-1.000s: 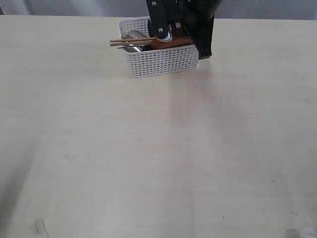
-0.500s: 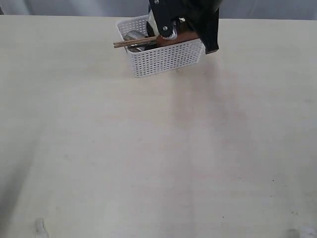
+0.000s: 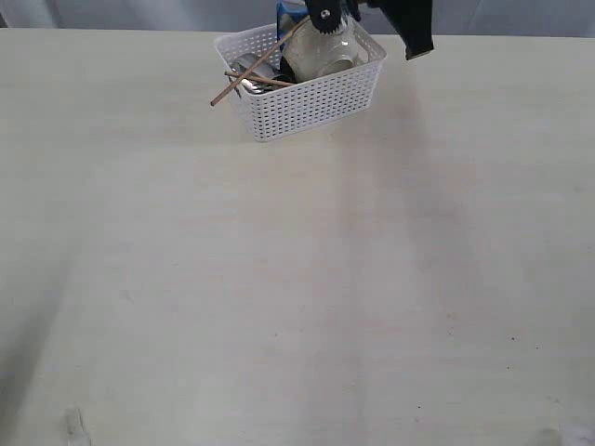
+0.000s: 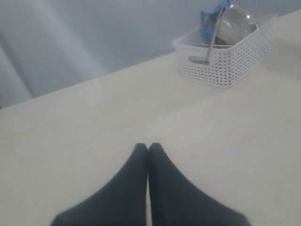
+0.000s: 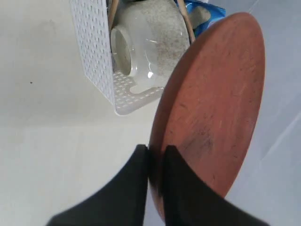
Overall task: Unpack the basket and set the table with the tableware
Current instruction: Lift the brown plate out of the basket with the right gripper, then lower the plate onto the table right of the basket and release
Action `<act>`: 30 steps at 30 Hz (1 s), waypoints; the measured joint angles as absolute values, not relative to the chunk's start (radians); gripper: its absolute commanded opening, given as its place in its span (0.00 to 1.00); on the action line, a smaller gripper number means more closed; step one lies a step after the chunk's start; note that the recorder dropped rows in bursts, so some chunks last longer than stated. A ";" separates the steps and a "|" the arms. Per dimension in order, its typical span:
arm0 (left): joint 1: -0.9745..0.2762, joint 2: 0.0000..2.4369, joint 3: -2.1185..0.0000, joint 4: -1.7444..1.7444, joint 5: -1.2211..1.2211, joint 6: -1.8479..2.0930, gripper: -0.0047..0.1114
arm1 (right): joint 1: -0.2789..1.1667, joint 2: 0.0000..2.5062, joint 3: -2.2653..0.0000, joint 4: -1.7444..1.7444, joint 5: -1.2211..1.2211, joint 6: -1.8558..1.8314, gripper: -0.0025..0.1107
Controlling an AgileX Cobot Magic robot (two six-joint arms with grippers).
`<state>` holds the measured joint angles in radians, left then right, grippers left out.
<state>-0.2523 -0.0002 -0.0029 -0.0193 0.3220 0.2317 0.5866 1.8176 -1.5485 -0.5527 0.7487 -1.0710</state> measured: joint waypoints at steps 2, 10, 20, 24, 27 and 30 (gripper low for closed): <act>-0.252 0.000 -0.003 -0.019 0.322 0.232 0.04 | 0.587 1.818 -1.549 -0.553 0.749 -1.062 0.02; -0.252 0.000 -0.003 -0.019 0.322 0.232 0.04 | 0.525 1.720 -1.534 -0.477 0.760 -0.840 0.02; -0.252 0.000 -0.003 -0.019 0.322 0.232 0.04 | 0.382 1.553 -1.279 -0.433 0.712 -0.811 0.02; -0.252 0.000 -0.003 -0.019 0.322 0.232 0.04 | 0.382 1.549 -1.184 -0.414 0.682 -0.806 0.02; -0.252 0.000 -0.003 -0.019 0.322 0.232 0.04 | 0.382 1.549 -1.119 -0.405 0.638 -0.804 0.02; -0.252 0.000 -0.003 -0.019 0.322 0.232 0.04 | 0.382 1.564 -1.051 -0.401 0.605 -0.804 0.02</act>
<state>-0.2523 -0.0002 -0.0029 -0.0193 0.3220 0.2317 0.3820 1.5639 -1.0511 -0.4007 0.6046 -0.8043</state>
